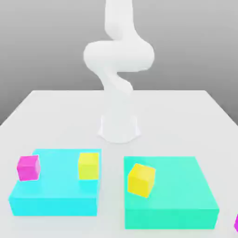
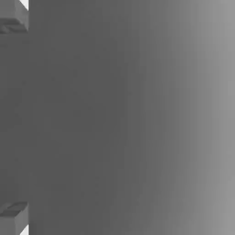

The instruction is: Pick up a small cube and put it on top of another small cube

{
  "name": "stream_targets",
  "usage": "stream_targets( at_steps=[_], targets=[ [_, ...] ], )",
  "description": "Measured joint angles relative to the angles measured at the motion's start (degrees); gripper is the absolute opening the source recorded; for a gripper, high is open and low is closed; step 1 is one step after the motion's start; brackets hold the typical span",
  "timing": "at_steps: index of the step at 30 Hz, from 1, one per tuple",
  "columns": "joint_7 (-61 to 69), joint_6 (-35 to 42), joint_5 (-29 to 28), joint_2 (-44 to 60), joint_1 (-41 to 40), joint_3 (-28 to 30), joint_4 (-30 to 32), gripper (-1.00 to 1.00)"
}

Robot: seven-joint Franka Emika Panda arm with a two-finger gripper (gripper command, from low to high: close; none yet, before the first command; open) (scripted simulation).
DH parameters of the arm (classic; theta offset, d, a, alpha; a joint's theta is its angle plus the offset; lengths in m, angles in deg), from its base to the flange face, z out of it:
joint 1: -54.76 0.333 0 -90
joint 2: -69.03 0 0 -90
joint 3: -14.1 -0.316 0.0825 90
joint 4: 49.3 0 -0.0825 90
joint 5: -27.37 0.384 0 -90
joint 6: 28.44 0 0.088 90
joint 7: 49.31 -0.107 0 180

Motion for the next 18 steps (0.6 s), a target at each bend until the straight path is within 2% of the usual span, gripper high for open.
stream_targets(
  at_steps=[10,18],
  targets=[
    [18.74,-4.59,0.05,21.13,9.36,-0.59,-3.17,0.0],
    [33.41,-8.2,-0.01,37.74,15.0,-3.33,-5.66,0.0]
  ],
)
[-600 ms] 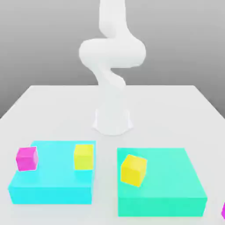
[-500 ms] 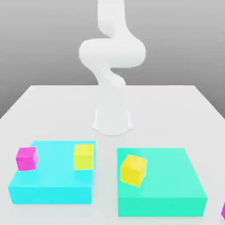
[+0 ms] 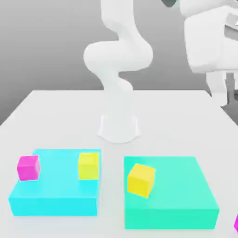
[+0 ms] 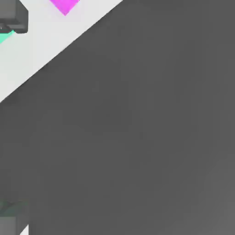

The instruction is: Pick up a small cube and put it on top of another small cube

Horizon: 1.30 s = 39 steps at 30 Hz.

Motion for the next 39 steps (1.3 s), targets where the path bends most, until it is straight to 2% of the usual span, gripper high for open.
stream_targets(
  at_steps=[7,13,17,18,25,29,39],
  targets=[
    [11.31,-3.13,-2.26,14.61,3.69,-2.87,-2.19,0.0],
    [19.4,-5.65,-6.58,27.31,6.52,-5.64,-4.12,0.0],
    [19.82,-10.64,-8.9,35.65,8.15,-4.71,-5.92,0.0],
    [19.61,-11.89,-9.29,37.35,8.44,-4.36,-6.32,-1.0],
    [19.65,-11.94,-9.32,37.6,8.5,-4.33,-6.38,-1.0],
    [20.69,-6.86,-7.69,30.71,7.32,-5.43,-4.62,-1.0],
    [13.14,-2.88,-8.15,13.94,-3.87,8.75,6.69,-1.0]
  ],
)
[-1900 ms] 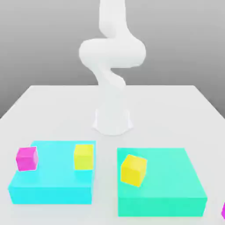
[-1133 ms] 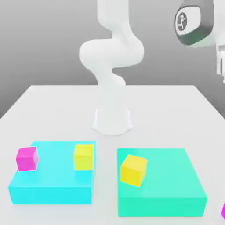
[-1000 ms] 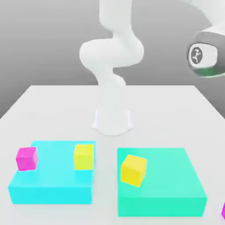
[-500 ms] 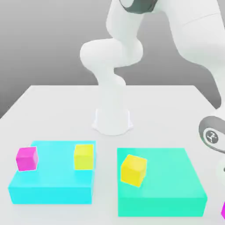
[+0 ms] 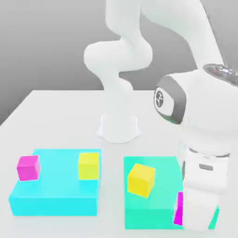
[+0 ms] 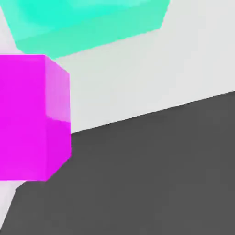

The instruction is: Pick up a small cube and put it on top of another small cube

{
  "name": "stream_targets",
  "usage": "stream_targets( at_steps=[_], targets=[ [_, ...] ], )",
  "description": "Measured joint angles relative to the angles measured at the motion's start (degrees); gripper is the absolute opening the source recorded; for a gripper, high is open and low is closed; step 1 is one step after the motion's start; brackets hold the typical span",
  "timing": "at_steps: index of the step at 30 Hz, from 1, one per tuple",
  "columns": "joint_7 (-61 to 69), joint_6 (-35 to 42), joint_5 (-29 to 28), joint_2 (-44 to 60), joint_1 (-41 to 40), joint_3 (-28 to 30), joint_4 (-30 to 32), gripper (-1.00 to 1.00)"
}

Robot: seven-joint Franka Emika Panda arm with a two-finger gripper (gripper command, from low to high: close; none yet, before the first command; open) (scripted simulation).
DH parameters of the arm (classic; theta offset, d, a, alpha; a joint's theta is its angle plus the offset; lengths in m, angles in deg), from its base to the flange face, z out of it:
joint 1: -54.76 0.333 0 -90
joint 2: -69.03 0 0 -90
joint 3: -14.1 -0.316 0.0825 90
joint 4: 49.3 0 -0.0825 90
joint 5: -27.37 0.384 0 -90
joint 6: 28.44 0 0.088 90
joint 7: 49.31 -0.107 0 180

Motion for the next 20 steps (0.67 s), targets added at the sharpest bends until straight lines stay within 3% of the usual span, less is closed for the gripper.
stream_targets(
  at_steps=[3,8,11,17,18,20],
  targets=[
    [-2.51,0.92,-0.24,-4.92,-4.21,4.4,3.76,-1.0],
    [-7.81,3.39,-0.04,-15.23,-20.96,12.33,11.36,-1.0],
    [-10.01,4.59,1.55,-20.63,-26.29,16.88,16.11,-1.0],
    [-6.73,-4.8,7.16,-13.39,-26.64,18.82,19.02,-1.0],
    [-6.34,-5.96,7.68,-12.39,-26.6,18.87,19.23,1.0],
    [-6.34,-5.96,7.68,-12.39,-26.78,18.87,19.23,1.0]
  ],
)
